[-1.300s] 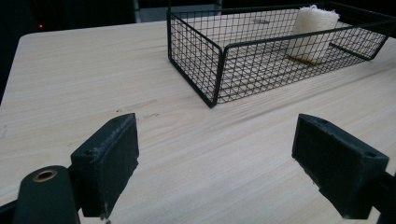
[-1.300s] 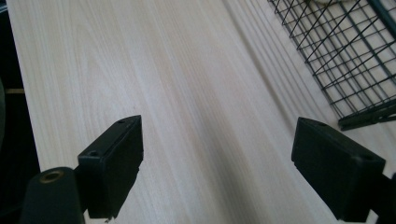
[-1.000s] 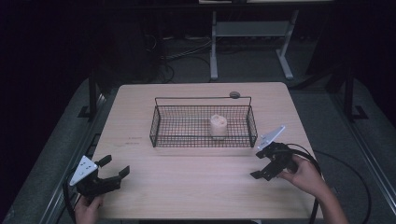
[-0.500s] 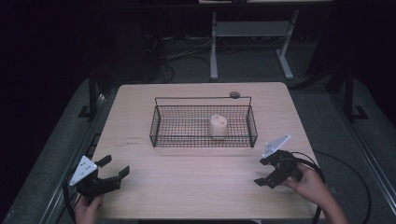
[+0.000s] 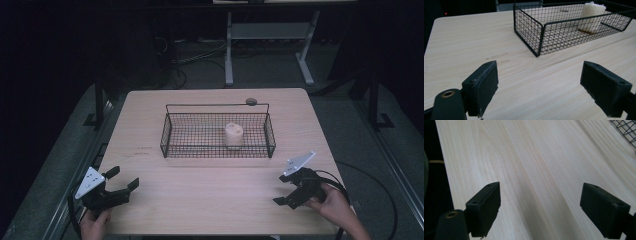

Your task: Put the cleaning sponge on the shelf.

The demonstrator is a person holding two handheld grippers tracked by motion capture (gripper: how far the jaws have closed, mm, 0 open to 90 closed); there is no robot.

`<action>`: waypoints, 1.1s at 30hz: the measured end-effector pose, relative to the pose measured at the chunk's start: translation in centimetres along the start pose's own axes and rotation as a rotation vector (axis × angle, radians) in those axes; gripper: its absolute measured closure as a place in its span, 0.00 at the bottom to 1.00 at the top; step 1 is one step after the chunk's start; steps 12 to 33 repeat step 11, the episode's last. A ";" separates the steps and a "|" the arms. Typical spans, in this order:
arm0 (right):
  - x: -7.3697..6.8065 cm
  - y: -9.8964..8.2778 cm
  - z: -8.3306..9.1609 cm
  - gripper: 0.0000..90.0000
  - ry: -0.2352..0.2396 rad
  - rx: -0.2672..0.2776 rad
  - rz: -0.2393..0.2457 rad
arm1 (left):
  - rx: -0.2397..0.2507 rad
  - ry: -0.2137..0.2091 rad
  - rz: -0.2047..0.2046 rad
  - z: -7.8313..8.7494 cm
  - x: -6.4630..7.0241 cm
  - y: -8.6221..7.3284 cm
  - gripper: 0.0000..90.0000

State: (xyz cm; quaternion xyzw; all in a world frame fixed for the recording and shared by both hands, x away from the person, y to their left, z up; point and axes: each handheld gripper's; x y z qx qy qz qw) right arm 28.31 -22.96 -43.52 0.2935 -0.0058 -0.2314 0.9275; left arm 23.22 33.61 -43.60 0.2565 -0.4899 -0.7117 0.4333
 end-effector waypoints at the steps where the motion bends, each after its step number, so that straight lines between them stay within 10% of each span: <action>1: -0.1 -0.1 0.0 0.18 -0.001 0.000 0.000 | -0.001 0.000 0.000 0.0 0.0 0.0 0.15; 11: -1.0 -1.7 0.0 0.18 -0.072 0.098 -0.031 | -0.008 -0.006 -0.010 -0.1 0.1 0.0 0.15; 33: -1.0 -1.7 0.0 0.18 -0.072 0.098 -0.031 | -0.008 -0.006 -0.010 -0.1 0.1 0.0 0.15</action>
Point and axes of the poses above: each handheld gripper's, and its own axes: z roughly backward along the jaws, y roughly out of its top, x roughly to its right, and after that the axes turned 1 degree about z, right-handed
